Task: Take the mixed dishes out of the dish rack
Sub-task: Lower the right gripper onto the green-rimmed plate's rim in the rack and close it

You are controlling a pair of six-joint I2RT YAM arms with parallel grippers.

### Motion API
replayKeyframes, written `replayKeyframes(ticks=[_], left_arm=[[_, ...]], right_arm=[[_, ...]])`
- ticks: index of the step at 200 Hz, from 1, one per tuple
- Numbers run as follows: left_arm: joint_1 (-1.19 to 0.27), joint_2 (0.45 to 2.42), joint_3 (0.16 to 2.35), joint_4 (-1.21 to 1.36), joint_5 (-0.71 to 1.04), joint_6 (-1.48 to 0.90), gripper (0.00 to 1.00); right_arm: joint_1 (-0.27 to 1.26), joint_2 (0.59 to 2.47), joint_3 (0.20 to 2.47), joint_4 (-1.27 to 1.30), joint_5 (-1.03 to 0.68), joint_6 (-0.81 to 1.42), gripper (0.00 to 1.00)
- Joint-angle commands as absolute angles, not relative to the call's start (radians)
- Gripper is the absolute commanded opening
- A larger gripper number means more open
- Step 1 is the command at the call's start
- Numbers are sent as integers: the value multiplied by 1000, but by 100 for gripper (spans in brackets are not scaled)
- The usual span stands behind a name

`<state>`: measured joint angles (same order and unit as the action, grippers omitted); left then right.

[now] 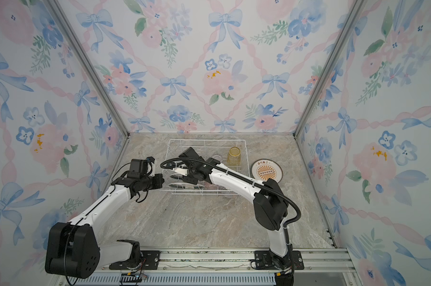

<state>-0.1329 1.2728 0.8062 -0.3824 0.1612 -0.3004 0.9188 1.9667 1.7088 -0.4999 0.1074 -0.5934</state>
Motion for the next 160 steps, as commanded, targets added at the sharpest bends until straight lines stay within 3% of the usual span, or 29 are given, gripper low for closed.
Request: replayKeyframes(ticks=[1,41,95,160], left_arm=[[-158,1291,807,-400,224,-272,4],[-156,1294,805,-397,221,-267,4],[-156,1304,807,-390,227,-264,4],[-156,1304,810,-386,230,-262,4]], right_arm=[[936,2007,1743,-472,158,-628,33],[950,2030,1737,-458,216,-670,25],[978,1990,1615,-293,352,-739,0],[986,1910,1504,-115,408,-788,0]])
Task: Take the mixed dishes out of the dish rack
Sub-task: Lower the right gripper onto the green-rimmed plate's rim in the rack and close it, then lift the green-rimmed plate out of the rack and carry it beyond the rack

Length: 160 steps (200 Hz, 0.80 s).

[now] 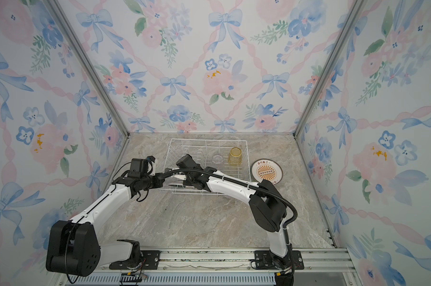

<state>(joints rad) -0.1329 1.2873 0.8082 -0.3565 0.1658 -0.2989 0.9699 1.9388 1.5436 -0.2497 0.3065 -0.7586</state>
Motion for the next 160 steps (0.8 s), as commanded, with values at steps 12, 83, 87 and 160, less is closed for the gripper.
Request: replayKeyframes(ticks=[12,83,87,160], left_arm=[[-156,1302,810,-385,229,-262,5],[-156,1296,809,-386,230,-264,5],[-156,1295,808,-387,229,-264,5],[-156,1296,811,-386,232,-265,5]], right_arm=[[986,1890,1500,-102,409,-786,0],[988,1756,1448,-19,408,-762,0],[987,1748,1444,-15,408,-761,0],[955,1587,1405,9,406,-651,0]])
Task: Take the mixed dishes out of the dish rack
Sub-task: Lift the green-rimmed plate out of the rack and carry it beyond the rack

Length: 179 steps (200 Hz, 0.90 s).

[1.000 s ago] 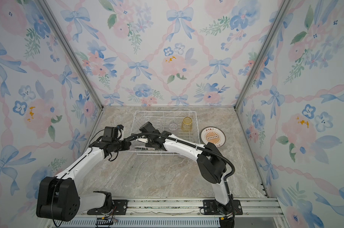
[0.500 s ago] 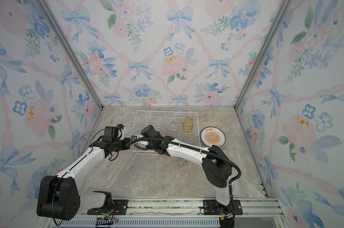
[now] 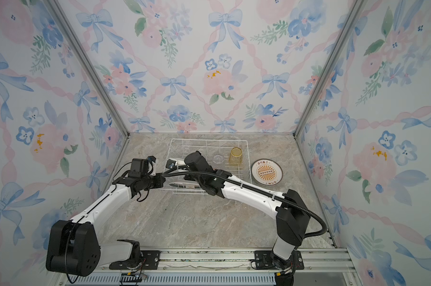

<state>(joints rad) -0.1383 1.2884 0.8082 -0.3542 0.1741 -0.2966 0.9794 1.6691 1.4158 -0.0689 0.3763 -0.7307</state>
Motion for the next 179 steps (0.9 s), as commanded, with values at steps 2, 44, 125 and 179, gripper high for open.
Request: replayKeyframes(ticks=[2,44,125,179], left_arm=[[-156,1295,812,-386,232,-265,5],[-156,1296,821,-387,233,-264,5],[-160,1299,833,-386,238,-261,5],[-165,1296,840,-386,236,-261,7]], right_arm=[[951,1580,1404,11,407,-640,0],[812,1447,1388,-5,386,-344,0],[224,1075,1142,-147,234,319,0],[-255,967,979,-225,-103,633,0]])
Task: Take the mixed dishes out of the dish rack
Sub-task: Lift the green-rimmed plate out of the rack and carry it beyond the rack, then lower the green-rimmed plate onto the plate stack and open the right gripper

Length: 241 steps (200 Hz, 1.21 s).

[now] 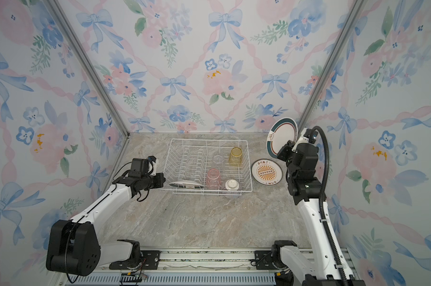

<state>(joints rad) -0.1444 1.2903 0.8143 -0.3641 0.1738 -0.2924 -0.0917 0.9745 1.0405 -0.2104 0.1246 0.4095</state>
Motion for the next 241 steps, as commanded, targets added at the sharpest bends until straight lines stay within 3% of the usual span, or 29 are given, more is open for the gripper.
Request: replayKeyframes(ticks=[1,27,55,149,241], left_arm=[[-165,1296,841,-386,237,-261,7],[-167,1302,848,-387,245,-259,7],[-169,1301,851,-388,243,-258,7],[-171,1328,862,-388,238,-260,7],[-173,1323,853,-388,235,-261,7]], right_arm=[[-263,968,976,-222,-113,645,0],[-426,1060,854,-94,-352,812,0],[-452,1180,782,25,-479,894,0],[-386,1430,757,76,-523,816,0],[-345,1508,758,67,-512,791,0]])
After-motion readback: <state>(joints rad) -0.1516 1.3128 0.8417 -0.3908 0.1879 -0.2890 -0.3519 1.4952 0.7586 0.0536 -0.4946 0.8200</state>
